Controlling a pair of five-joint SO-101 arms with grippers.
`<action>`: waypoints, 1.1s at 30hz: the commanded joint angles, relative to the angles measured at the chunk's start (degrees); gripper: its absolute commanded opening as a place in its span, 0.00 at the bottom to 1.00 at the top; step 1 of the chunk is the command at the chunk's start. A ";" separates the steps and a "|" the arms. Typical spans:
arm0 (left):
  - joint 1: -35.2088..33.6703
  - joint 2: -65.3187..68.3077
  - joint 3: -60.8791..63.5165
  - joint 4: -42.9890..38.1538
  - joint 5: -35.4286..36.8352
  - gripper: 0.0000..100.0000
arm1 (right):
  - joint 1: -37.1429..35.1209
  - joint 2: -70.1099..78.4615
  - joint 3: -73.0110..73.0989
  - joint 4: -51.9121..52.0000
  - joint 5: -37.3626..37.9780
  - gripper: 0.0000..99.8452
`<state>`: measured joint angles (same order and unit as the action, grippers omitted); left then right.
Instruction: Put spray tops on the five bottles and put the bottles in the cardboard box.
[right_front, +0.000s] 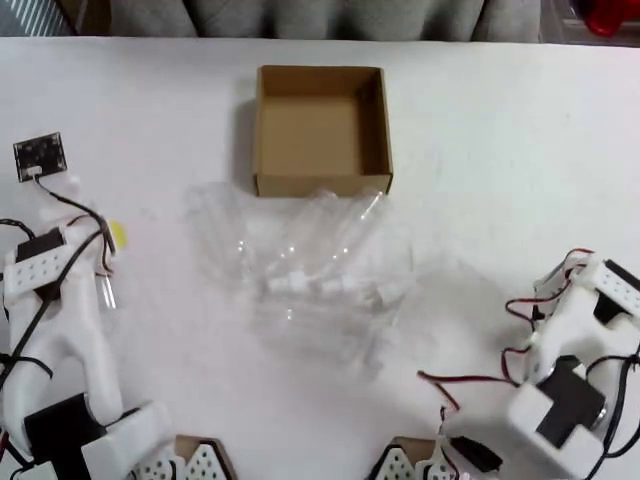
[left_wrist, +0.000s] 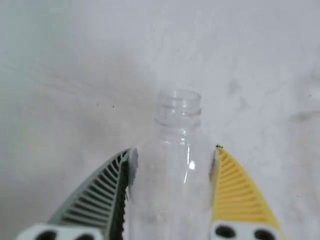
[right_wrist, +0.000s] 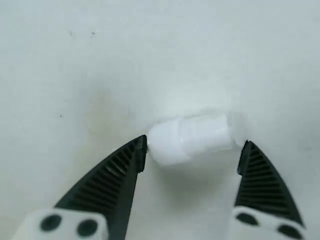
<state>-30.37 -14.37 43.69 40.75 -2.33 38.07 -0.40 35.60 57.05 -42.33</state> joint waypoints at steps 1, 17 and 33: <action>1.10 -0.31 -0.26 -0.97 -0.70 0.02 | 1.63 4.26 -5.63 0.13 -0.26 0.25; 2.33 -0.40 0.53 -1.41 -0.79 0.02 | 4.18 6.46 -13.01 0.40 12.22 0.02; 2.33 -0.40 0.53 -1.41 -2.64 0.02 | -13.93 6.37 -20.66 17.36 71.03 0.02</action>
<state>-28.97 -14.29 44.75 40.75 -2.33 29.98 6.90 17.76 71.12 16.84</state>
